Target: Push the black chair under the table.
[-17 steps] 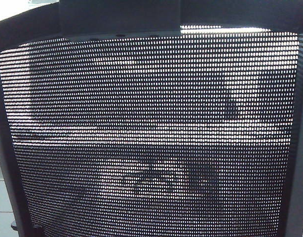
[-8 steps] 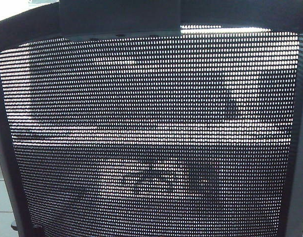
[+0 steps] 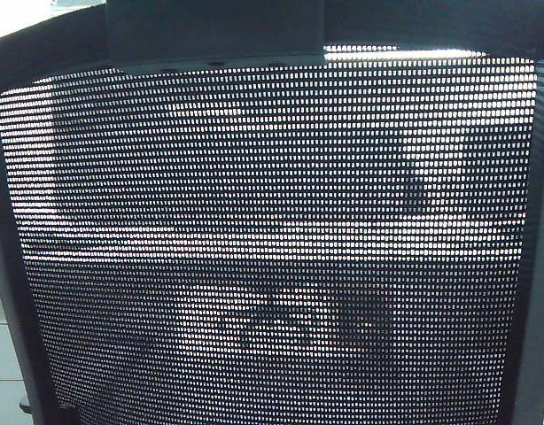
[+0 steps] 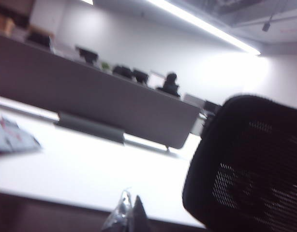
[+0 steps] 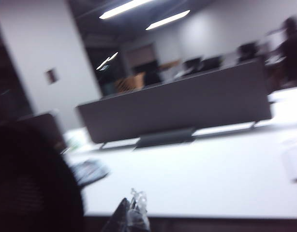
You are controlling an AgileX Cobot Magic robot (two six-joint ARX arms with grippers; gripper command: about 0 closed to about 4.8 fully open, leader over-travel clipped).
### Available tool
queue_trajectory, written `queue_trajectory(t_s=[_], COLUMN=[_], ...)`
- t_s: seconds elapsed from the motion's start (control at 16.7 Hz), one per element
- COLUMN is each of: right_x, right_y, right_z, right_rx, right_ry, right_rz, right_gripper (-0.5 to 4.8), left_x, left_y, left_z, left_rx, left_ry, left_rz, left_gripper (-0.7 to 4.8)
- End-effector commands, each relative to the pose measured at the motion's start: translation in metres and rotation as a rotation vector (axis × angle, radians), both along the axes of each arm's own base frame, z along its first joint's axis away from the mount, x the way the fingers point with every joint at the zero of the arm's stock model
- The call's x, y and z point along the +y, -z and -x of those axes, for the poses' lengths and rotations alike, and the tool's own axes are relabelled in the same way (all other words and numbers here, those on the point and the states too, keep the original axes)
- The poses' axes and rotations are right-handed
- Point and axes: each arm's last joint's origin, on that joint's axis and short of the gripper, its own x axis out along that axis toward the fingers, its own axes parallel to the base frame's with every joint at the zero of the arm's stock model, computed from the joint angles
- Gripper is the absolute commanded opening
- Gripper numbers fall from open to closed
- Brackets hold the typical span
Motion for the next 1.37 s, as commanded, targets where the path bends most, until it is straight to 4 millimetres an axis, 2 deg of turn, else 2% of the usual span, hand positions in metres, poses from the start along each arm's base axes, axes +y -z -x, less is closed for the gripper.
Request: queue_trajectory(t_s=[0.06,0.18,0.3,0.48,0.6,0.72,0.9,0.96,1.2,1.37], right_x=[0.004,0.005,0.008,0.009,0.011,0.014,0.018,0.020,0.032,0.043], right_y=[-0.005,0.000,0.006,0.015,0.022,0.024,0.033,0.037,0.052,0.059], right_z=[-0.008,-0.009,-0.008,-0.003,0.000,0.001,0.002,0.000,-0.016,-0.030], right_rx=[0.077,0.154,0.252,0.355,0.432,0.473,0.559,0.603,0.739,0.791], right_ry=[-0.150,-0.167,-0.287,-0.366,-0.402,-0.476,-0.554,-0.580,-0.668,-0.629], right_rz=[-0.027,-0.063,-0.108,-0.137,-0.155,-0.153,-0.126,-0.114,-0.077,0.009], right_gripper=[-0.06,-0.06,-0.06,-0.06,-0.06,-0.06,-0.06,-0.06,-0.06,-0.06], left_x=[-0.003,-0.004,-0.006,-0.008,-0.007,-0.007,-0.007,-0.007,-0.008,-0.007], left_y=[0.000,-0.003,-0.001,0.013,0.019,0.027,0.046,0.045,0.047,0.050], left_z=[-0.008,-0.013,-0.015,-0.011,-0.012,-0.022,-0.048,-0.060,-0.085,-0.091], left_rx=[0.104,0.198,0.300,0.471,0.496,0.489,0.589,0.602,0.627,0.634], left_ry=[0.134,0.200,0.277,0.316,0.304,0.310,0.365,0.416,0.497,0.506], left_rz=[0.090,0.095,0.077,0.099,0.054,0.052,0.051,0.052,0.048,0.022], left_gripper=[-0.06,-0.06,-0.06,-0.06,-0.06,-0.06,-0.06,-0.06,-0.06,-0.06])
